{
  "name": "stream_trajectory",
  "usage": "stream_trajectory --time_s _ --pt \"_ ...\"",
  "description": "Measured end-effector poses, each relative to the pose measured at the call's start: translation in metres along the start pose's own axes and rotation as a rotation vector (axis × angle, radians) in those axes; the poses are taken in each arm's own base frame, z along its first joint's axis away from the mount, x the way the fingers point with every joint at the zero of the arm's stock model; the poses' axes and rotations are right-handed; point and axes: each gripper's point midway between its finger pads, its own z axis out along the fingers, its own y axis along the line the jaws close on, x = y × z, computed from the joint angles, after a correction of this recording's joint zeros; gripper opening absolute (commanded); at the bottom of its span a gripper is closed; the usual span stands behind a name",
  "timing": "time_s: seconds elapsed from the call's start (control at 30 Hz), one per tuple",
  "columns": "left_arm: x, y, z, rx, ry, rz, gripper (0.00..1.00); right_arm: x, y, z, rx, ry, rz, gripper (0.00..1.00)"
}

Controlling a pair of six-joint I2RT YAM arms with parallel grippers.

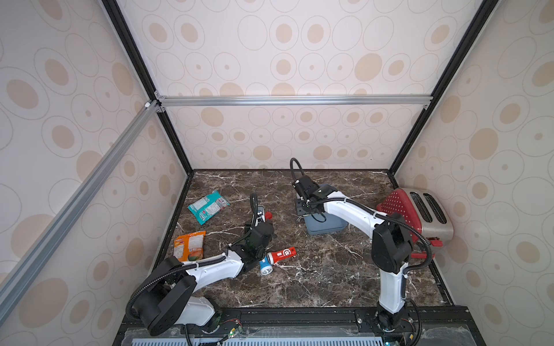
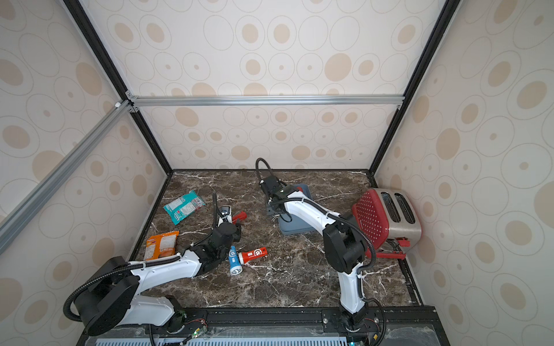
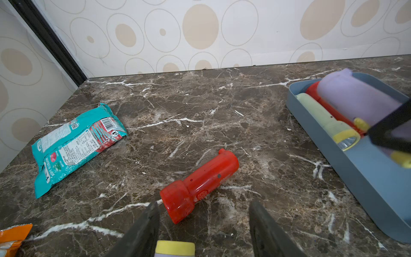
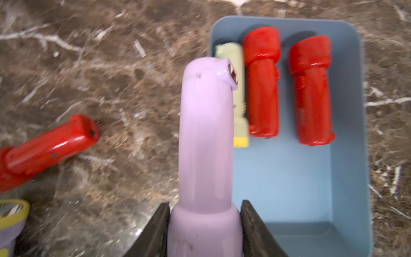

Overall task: Put the flashlights into the storage boxes
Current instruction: Place the flashlight at the storage box.

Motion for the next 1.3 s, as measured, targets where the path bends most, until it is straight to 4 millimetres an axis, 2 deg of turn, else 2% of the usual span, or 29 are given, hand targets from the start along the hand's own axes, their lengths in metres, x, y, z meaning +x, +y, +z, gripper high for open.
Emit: stream_trajectory --time_s 0.17,0.23,0.3,0.43,0.53,0.93,1.17,1.3 --pt "0.0 0.0 0.0 -0.001 0.001 0.001 0.64 -0.011 -0.058 0.019 0.02 0.034 0.054 0.28" --pt "0.0 0.0 0.0 -0.001 0.0 0.0 0.64 -0.011 -0.072 0.027 0.018 0.055 0.053 0.28" --pt "0.0 0.0 0.0 -0.001 0.0 0.0 0.64 -0.006 -0.077 0.037 0.009 0.081 0.038 0.28" --pt "0.0 0.0 0.0 -0.001 0.001 0.001 0.64 0.004 -0.078 0.057 -0.017 0.134 0.011 0.28" --pt "0.001 0.0 0.0 -0.002 0.005 0.005 0.63 0.002 -0.079 0.066 -0.029 0.145 0.006 0.28" --pt "0.005 0.001 0.001 -0.006 0.016 0.015 0.63 -0.014 -0.081 0.073 -0.028 0.12 0.008 0.28" --pt "0.008 0.0 0.003 -0.009 0.022 0.023 0.64 -0.018 -0.084 0.083 -0.004 0.123 -0.005 0.39" --pt "0.009 0.0 0.003 -0.01 0.025 0.026 0.64 -0.017 -0.086 0.082 0.01 0.127 -0.01 0.5"
